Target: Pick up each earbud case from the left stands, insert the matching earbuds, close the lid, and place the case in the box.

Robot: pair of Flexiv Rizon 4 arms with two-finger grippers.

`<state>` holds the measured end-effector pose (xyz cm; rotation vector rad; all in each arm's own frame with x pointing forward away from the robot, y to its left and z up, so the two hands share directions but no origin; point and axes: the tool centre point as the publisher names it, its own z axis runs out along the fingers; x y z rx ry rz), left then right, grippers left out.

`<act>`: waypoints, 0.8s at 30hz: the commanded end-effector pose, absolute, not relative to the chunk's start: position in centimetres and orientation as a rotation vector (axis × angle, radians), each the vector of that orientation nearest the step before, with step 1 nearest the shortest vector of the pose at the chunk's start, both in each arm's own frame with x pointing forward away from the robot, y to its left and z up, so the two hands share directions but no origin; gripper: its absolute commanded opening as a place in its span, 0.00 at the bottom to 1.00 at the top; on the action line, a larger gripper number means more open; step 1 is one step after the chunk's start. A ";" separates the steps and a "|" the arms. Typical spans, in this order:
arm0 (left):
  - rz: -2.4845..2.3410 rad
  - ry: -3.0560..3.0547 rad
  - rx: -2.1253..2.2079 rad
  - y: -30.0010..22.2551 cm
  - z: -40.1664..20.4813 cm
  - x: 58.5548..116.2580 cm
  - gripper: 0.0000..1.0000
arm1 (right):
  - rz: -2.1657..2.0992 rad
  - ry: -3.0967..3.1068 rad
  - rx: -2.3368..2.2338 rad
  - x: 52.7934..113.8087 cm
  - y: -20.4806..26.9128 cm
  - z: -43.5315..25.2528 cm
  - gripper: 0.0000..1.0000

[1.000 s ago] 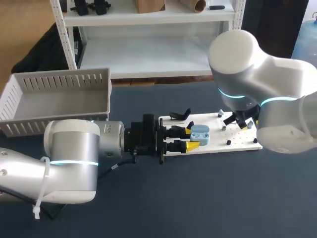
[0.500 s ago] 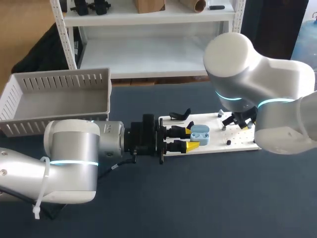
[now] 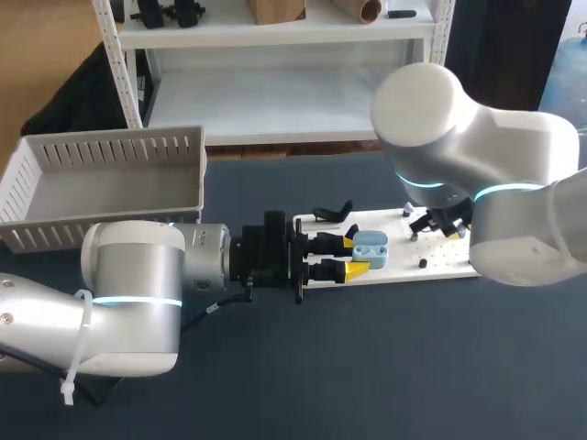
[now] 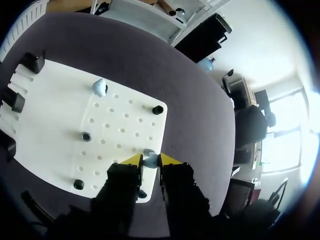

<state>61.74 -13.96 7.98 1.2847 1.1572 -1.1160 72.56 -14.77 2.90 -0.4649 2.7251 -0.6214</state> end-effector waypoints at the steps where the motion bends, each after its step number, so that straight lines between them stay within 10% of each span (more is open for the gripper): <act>1: -1.112 1.158 1.282 -14.1 7.9 61.7 0.00 | -0.629 2.715 -0.467 72.1 -14.4 3.1 0.00; 24: -1.112 1.158 1.282 -14.1 7.9 61.7 0.00 | -0.574 2.591 -0.508 68.2 -13.6 10.0 0.00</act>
